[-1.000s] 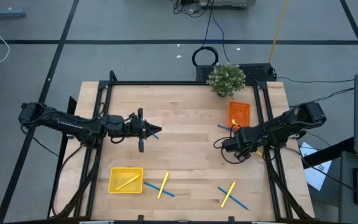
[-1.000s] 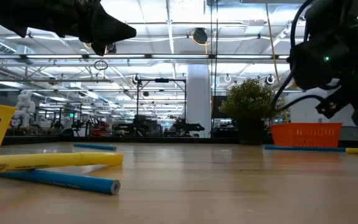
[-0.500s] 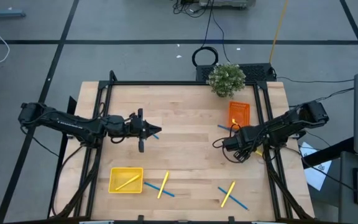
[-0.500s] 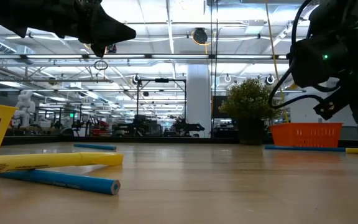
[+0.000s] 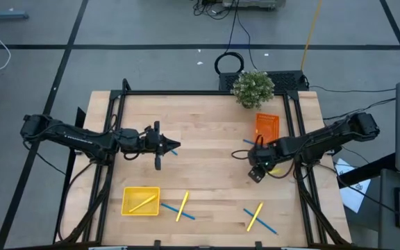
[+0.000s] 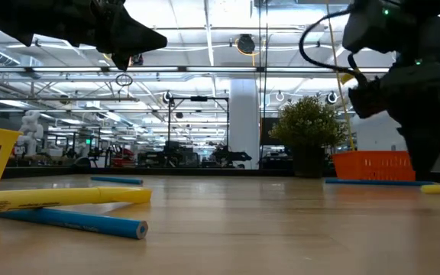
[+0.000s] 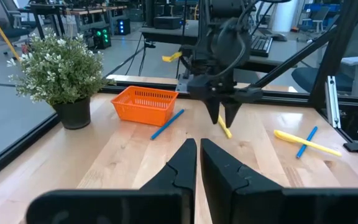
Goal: Sort pens & pencils
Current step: Put the top left yellow ballpen into the yellow bin
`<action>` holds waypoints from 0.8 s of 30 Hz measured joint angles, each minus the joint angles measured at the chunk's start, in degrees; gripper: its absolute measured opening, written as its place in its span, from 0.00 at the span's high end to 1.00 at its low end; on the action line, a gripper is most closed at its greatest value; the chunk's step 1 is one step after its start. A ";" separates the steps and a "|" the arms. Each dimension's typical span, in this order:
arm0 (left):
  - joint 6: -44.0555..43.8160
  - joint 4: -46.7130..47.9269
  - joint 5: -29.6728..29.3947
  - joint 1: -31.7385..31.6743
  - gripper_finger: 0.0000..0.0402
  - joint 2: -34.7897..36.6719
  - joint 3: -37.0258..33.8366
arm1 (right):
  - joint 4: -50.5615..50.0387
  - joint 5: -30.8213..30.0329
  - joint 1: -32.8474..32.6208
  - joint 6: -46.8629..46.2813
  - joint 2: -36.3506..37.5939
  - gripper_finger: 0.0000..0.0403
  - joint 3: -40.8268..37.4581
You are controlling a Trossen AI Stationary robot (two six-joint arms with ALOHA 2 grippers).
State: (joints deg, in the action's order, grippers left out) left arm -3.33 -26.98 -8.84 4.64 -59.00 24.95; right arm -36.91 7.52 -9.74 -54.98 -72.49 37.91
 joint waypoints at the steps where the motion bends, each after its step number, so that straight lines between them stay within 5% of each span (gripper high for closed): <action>1: -0.01 0.00 0.00 0.00 0.93 0.00 0.00 | 1.37 0.02 0.00 0.87 0.00 0.58 0.00; 7: -0.01 0.28 0.00 0.00 0.93 0.00 0.00 | -0.05 1.80 0.00 2.95 1.76 0.62 0.00; 18: -0.01 0.28 0.26 0.00 0.93 0.00 0.00 | -17.69 1.62 -0.15 -8.91 8.41 0.64 0.01; 24: -0.20 0.37 0.31 0.00 0.93 0.00 0.00 | -16.46 1.40 -0.15 -1.90 8.37 0.64 -1.78</action>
State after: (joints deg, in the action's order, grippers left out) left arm -3.53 -26.61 -8.54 4.64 -59.00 24.95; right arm -53.37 8.92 -9.89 -56.88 -64.12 36.14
